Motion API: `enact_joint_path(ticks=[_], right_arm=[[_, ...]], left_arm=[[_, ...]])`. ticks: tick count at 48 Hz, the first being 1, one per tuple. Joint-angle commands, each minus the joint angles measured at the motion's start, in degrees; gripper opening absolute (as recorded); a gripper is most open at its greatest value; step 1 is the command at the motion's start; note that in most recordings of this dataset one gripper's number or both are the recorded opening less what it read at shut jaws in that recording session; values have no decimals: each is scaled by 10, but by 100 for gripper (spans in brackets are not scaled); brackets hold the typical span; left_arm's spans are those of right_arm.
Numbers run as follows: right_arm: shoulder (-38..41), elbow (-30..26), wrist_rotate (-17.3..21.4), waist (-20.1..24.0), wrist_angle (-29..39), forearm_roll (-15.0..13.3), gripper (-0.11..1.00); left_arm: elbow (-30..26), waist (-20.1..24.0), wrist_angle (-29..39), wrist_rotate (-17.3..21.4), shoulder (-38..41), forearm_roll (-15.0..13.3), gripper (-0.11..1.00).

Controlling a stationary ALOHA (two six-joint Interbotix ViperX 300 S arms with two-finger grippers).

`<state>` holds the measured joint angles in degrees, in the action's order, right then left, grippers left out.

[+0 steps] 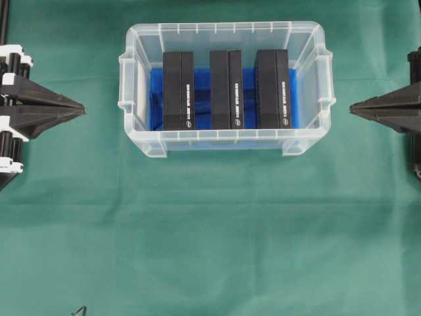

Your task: Take the box out of the case with the right arm.

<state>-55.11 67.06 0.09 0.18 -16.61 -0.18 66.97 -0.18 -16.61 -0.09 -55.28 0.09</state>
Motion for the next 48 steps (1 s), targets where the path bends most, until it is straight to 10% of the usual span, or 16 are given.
enact_joint_path(ticks=[1, 19, 48], right_arm=[[6, -8, 5, 0, 0, 3, 0], [6, -127, 58, 0, 164, 3, 0], [61, -347, 91, -1, 384, 0, 0]], left_arm=[[-18, 4, 11, -2, 5, 10, 0], [-67, 4, 59, -31, -15, 10, 0], [-304, 3, 377, -38, 2, 15, 0]])
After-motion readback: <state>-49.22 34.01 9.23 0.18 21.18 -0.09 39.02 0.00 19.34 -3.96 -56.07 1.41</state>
